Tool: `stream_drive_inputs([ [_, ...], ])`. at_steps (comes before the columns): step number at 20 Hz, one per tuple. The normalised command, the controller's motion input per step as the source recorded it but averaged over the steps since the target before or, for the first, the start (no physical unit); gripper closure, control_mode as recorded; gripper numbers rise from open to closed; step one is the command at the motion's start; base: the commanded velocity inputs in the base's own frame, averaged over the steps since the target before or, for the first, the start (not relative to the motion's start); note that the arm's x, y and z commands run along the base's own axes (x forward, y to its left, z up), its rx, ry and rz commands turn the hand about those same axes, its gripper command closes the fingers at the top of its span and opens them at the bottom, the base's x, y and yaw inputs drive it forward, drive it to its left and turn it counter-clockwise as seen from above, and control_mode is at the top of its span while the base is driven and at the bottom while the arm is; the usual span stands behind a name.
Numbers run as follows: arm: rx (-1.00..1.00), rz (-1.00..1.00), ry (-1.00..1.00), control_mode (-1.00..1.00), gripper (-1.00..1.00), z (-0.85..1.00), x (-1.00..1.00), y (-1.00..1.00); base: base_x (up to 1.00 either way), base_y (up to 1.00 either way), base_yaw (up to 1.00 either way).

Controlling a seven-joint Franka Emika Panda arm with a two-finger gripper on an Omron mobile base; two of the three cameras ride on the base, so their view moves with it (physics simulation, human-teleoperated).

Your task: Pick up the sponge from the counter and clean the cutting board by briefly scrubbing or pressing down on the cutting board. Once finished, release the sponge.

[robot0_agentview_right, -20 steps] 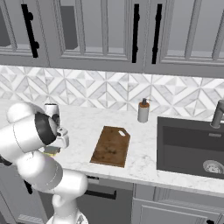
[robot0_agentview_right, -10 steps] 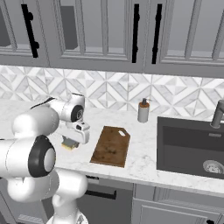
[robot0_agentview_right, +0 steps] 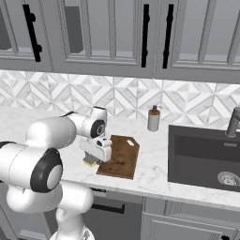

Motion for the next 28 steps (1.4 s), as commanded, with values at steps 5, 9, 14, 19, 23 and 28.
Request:
stream_drive_inputs([
  [5, -0.05, 0.00, -0.02, -1.00, 1.00, -0.19, -0.16, -0.71, 0.00, 0.00, 0.00],
  [9, -0.06, 0.00, 0.00, -1.00, 1.00, -0.18, -0.05, -0.39, 0.00, 0.00, 0.00],
  [14, 0.00, 0.00, -0.04, -1.00, 1.00, -0.08, 0.06, 0.26, 0.00, 0.00, 0.00],
  [19, -0.01, 0.00, -0.03, -1.00, 1.00, -0.36, 0.07, 0.22, 0.00, 0.00, 0.00],
  [23, -0.09, 0.00, 0.00, -1.00, 1.00, -1.00, 0.00, -0.17, 0.00, 0.00, 0.00],
  [28, 0.05, 0.00, 0.00, -1.00, 1.00, -0.04, 0.08, -0.32, 0.00, 0.00, 0.00],
])
